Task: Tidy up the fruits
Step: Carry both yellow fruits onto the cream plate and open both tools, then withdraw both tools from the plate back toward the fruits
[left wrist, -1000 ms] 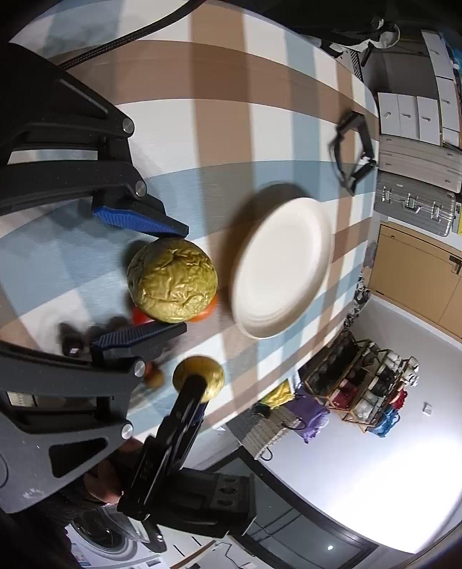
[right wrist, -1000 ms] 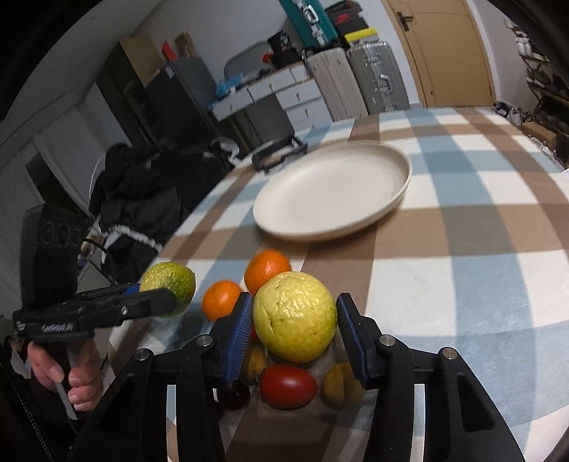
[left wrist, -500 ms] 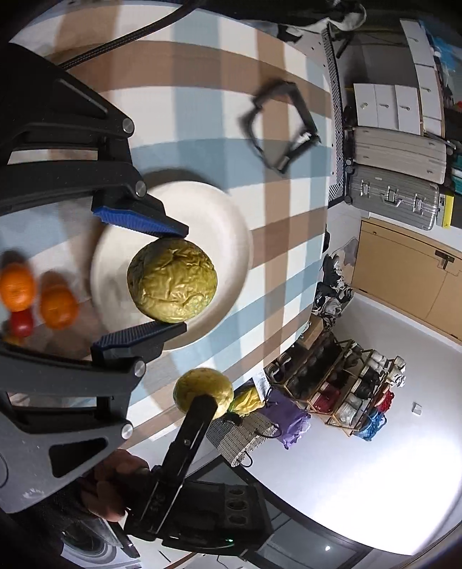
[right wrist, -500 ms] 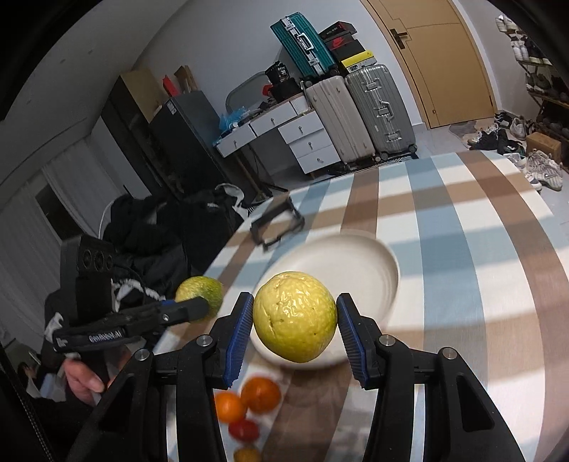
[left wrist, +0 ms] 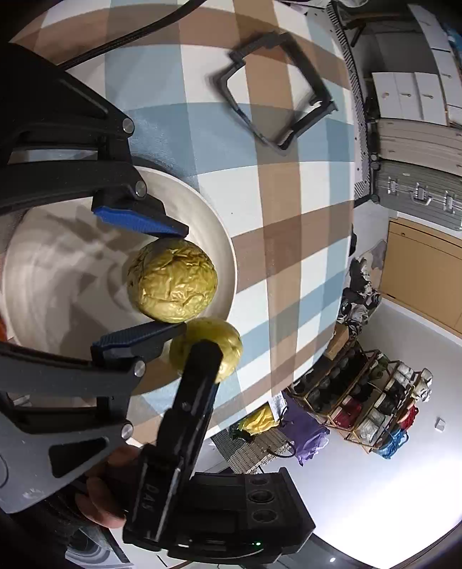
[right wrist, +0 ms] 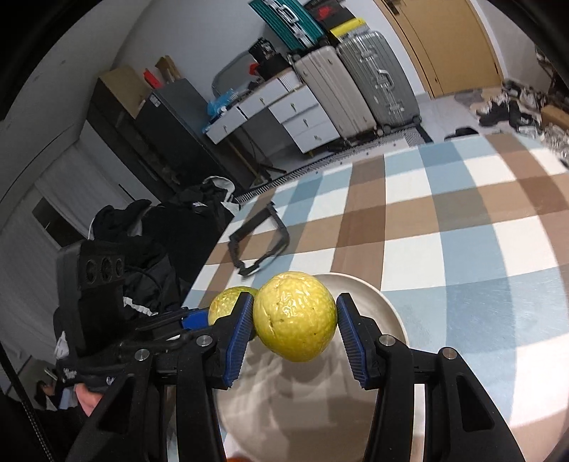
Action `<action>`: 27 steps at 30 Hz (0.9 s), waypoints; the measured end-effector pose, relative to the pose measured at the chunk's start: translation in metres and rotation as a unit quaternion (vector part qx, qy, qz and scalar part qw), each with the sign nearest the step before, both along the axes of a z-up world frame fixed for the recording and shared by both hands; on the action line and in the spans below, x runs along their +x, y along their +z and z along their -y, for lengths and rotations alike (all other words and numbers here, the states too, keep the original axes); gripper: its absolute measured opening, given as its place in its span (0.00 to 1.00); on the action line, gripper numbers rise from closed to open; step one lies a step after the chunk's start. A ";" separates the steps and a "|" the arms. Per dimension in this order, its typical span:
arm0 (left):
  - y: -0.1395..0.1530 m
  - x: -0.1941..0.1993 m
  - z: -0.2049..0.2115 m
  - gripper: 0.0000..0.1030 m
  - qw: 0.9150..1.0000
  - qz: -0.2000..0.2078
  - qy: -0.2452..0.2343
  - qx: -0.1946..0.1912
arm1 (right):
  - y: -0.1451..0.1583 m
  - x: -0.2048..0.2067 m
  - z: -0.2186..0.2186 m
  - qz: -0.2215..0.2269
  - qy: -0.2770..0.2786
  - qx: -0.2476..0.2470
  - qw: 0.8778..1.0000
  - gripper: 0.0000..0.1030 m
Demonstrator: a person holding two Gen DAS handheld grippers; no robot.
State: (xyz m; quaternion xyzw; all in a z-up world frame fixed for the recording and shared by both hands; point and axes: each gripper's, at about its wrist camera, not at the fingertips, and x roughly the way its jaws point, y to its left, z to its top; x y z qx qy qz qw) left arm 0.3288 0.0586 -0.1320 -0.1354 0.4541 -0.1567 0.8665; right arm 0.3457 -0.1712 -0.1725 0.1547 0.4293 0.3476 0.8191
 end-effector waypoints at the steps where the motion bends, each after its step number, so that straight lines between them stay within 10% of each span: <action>1: -0.004 0.002 0.000 0.42 1.000 -0.003 -0.001 0.003 | -0.005 0.004 -0.003 -0.005 0.000 -0.005 1.000 0.48; 19: -0.018 0.020 -0.004 0.44 1.000 -0.014 0.023 0.005 | -0.031 0.022 -0.013 -0.030 -0.031 -0.010 0.999 0.52; 27: 0.017 -0.017 -0.002 0.63 0.998 0.021 0.047 0.048 | 0.004 -0.005 0.007 0.004 -0.057 -0.010 0.998 0.65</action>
